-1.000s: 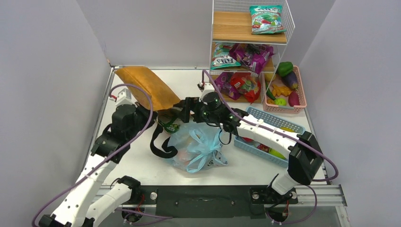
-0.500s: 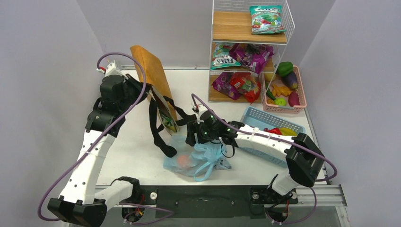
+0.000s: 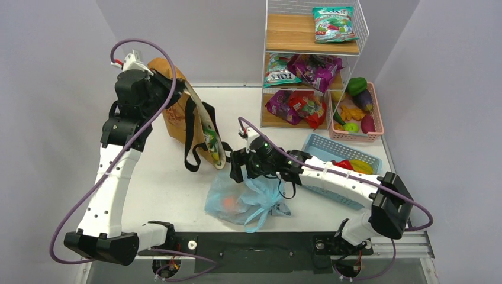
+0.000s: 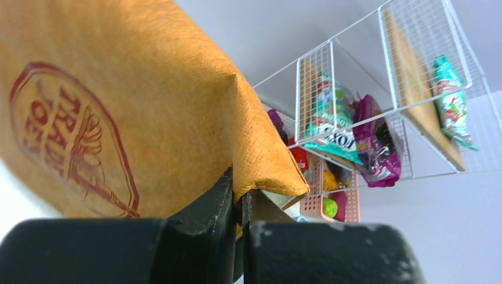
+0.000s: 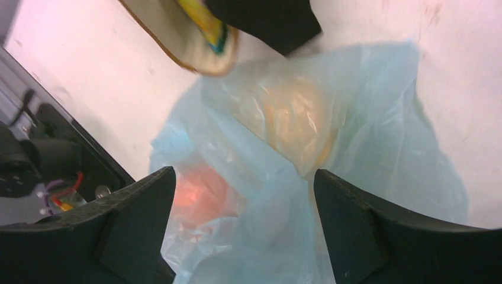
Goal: Place the food into the grocery bag and tie it
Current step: Place the snack in the grocery bag, then adjust the grocery bag at the center of the board.
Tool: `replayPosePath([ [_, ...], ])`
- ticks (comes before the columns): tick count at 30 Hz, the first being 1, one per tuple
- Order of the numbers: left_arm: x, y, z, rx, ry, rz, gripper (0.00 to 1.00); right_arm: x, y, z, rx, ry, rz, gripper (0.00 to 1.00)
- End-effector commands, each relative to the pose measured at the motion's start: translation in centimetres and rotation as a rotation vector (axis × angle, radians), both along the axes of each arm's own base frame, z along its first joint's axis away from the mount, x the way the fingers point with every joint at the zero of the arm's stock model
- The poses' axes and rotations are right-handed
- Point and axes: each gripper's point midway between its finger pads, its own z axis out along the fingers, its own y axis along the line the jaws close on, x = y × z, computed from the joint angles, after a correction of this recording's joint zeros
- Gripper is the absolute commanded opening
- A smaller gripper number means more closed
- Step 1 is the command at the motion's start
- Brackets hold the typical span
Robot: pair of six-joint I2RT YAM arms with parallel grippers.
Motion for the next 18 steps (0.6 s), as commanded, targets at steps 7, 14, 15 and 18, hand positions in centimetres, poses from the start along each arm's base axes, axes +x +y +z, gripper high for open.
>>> replayPosePath([
  [7,-0.7,-0.2,11.3,-0.106,-0.284,-0.020,0.00,6.5,1.9,8.8,0.139,-0.182,-0.184,0.82],
  [14,-0.9,-0.7,13.2,-0.172,-0.329,-0.045,0.00,10.6,-1.0,10.3,0.208,-0.195,-0.437,0.73],
  [15,-0.9,-0.8,13.5,-0.177,-0.335,-0.048,0.00,11.0,-1.1,10.4,0.215,-0.203,-0.453,0.71],
  [18,-0.8,-1.0,13.9,-0.198,-0.337,-0.056,0.00,12.4,-1.3,10.2,0.248,-0.185,-0.473,0.63],
])
